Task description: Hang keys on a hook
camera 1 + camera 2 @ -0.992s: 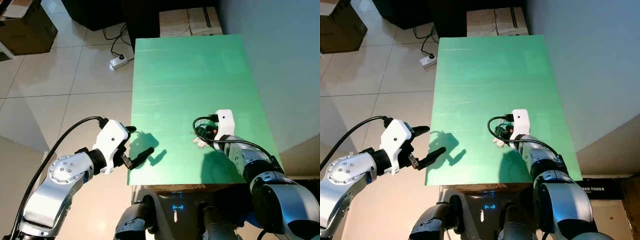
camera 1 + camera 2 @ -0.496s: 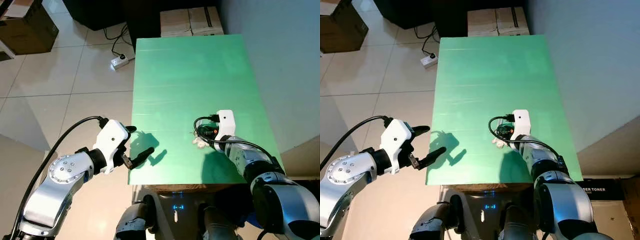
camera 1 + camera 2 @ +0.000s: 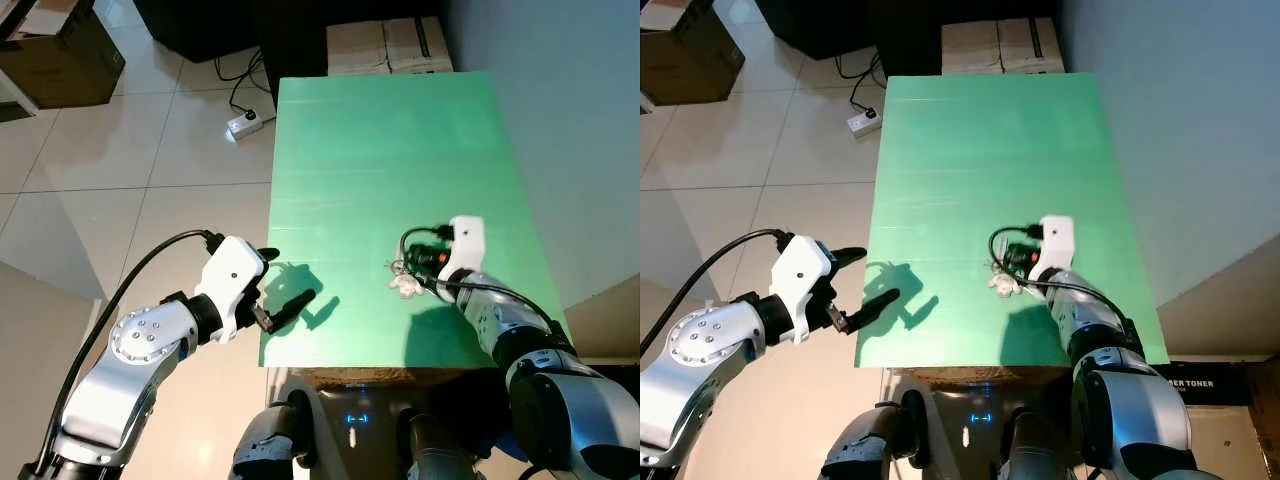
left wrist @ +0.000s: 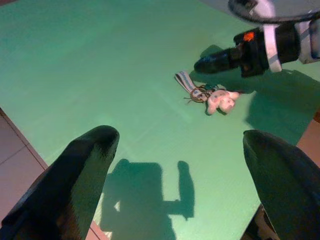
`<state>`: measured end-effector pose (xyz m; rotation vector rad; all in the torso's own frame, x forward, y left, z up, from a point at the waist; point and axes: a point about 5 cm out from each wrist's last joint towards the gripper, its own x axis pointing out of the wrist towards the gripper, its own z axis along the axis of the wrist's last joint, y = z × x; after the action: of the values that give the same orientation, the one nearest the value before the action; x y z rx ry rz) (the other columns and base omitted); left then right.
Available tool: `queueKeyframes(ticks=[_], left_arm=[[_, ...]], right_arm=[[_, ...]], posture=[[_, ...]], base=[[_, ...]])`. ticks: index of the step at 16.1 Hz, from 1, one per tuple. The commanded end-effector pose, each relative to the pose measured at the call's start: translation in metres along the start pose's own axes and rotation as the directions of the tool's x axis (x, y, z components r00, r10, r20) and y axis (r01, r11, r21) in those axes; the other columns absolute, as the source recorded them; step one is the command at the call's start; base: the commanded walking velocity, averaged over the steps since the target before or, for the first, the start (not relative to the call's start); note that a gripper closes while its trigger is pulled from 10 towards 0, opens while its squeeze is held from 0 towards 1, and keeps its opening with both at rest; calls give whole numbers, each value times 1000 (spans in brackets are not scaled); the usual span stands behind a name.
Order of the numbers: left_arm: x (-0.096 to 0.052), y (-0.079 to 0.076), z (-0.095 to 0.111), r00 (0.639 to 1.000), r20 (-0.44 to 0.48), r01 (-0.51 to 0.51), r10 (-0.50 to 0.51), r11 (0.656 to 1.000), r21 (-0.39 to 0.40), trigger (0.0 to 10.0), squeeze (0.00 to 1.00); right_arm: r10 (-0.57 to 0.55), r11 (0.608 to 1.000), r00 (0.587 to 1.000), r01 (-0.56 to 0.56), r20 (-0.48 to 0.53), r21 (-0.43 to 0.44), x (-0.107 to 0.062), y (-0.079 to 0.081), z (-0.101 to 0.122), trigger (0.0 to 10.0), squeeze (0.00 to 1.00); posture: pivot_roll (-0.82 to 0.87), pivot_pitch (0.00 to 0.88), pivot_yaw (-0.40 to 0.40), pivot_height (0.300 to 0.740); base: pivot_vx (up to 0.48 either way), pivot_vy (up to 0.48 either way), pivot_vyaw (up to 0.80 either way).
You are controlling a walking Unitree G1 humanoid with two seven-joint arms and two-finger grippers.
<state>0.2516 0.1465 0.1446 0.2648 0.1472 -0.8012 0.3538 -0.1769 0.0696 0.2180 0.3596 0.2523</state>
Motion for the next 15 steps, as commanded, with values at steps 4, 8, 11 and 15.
queueKeyframes(ticks=[4, 8, 11, 15], left_arm=[[10, 5, -4, 995, 31, -96, 96, 995, -9, 10000, 0], [16, 14, -5, 981, 62, -185, 186, 982, -22, 10000, 0], [16, 18, -11, 968, 61, -243, 244, 970, -28, 10000, 0], [16, 16, -11, 963, 70, -259, 260, 966, -21, 10000, 0]], right_arm=[[4, 1000, 984, -8, 181, 23, -5, 1, 10, 0, 0], [31, 991, 962, 6, 271, -133, -15, 9, 12, 0, 0], [1, 954, 967, 76, 256, -289, -27, 9, 4, 0, 0], [-53, 922, 983, 116, 176, -370, -34, 2, -17, 10000, 0]], posture=[[-50, 84, 101, 740], [-79, 47, 84, 740], [-87, 50, 74, 740], [-81, 64, 70, 740]], base=[[0, 0, 0], [0, 0, 0], [0, 0, 0], [0, 0, 0]])
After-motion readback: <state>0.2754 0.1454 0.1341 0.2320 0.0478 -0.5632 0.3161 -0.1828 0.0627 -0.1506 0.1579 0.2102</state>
